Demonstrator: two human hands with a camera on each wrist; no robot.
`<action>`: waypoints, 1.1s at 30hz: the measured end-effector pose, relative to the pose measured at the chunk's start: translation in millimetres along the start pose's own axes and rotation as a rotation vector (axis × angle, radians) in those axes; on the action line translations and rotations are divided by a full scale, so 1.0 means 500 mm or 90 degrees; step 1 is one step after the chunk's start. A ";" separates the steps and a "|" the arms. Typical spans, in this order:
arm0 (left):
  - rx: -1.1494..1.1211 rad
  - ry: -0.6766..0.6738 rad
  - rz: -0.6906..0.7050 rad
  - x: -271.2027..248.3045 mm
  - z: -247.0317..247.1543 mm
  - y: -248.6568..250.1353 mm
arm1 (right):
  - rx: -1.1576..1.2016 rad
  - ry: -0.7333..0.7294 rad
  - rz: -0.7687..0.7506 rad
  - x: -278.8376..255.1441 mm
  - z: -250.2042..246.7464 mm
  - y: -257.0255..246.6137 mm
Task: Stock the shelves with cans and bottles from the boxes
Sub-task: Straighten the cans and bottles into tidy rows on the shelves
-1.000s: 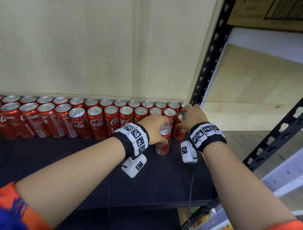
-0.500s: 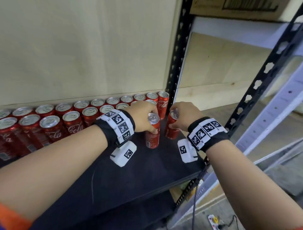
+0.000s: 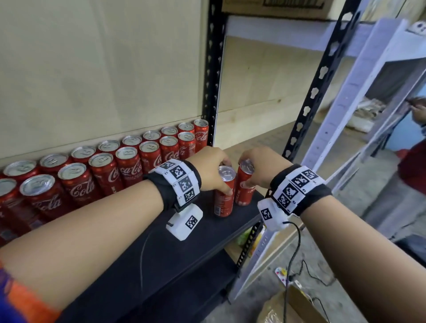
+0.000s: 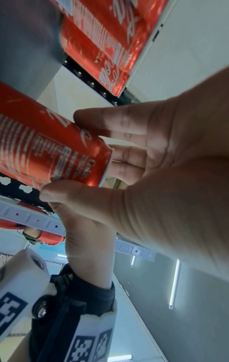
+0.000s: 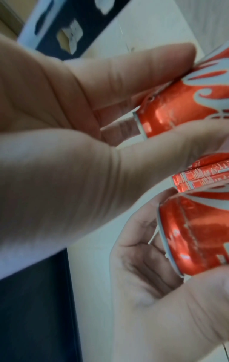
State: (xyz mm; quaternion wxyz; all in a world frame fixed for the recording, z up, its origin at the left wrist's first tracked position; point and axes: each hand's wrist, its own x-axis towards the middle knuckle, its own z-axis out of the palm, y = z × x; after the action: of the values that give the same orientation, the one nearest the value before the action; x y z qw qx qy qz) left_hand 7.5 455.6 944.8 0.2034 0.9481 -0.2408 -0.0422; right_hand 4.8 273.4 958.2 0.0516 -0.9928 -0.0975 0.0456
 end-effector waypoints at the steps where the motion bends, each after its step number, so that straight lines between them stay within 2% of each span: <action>1: -0.002 -0.002 0.005 0.002 0.007 0.003 | 0.004 -0.002 0.005 -0.006 0.002 0.003; 9: -0.005 -0.016 0.028 0.024 0.032 0.027 | 0.024 -0.001 0.035 -0.019 0.004 0.030; 33: -0.072 -0.022 0.017 0.034 0.038 0.021 | -0.010 -0.051 0.016 0.004 -0.008 0.037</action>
State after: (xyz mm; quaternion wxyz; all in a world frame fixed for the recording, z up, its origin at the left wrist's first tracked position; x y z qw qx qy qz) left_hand 14.5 432.0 931.9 0.2531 0.9310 -0.2538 -0.0693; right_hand 10.6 255.1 959.8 0.0393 -0.9917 -0.0871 0.0856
